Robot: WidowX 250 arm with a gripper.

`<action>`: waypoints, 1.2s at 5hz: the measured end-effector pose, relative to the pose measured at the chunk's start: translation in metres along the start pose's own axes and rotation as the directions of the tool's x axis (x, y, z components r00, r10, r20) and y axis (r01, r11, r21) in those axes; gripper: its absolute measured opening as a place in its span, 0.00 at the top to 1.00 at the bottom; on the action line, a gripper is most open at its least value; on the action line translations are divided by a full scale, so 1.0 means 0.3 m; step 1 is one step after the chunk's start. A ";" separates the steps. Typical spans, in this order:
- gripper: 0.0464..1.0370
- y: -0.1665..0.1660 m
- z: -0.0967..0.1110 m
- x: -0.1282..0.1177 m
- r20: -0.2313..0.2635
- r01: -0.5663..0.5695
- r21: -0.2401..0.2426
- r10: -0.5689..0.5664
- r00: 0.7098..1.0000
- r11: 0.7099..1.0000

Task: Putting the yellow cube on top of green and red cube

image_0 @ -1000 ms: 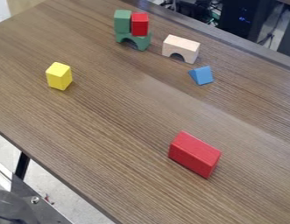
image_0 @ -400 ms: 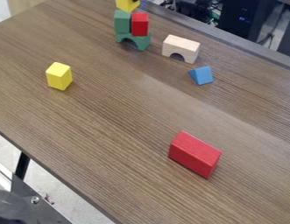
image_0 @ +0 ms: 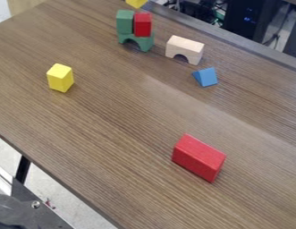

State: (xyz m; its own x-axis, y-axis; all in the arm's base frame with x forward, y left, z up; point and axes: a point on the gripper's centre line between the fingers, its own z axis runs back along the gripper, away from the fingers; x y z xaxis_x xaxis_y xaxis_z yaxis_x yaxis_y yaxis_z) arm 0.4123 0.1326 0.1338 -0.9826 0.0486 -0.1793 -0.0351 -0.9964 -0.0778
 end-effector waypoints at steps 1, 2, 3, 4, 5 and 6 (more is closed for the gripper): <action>0.49 0.000 -0.016 -0.007 0.011 0.007 0.000 -0.007 1.000 1.000; 0.49 -0.004 -0.023 -0.005 0.016 0.011 0.001 -0.011 1.000 1.000; 0.49 -0.003 -0.036 -0.003 0.024 0.015 0.005 -0.015 1.000 1.000; 0.49 -0.009 -0.038 -0.002 0.023 0.023 0.005 -0.023 0.999 1.000; 0.49 -0.016 -0.047 0.001 0.027 0.019 0.008 -0.019 0.999 1.000; 0.49 -0.022 -0.064 -0.007 0.030 0.018 0.012 -0.018 0.999 1.000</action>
State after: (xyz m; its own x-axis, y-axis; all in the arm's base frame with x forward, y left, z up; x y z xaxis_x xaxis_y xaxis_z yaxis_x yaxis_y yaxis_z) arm 0.4182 0.1403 0.1157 -0.9868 0.0646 -0.1484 -0.0549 -0.9961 -0.0689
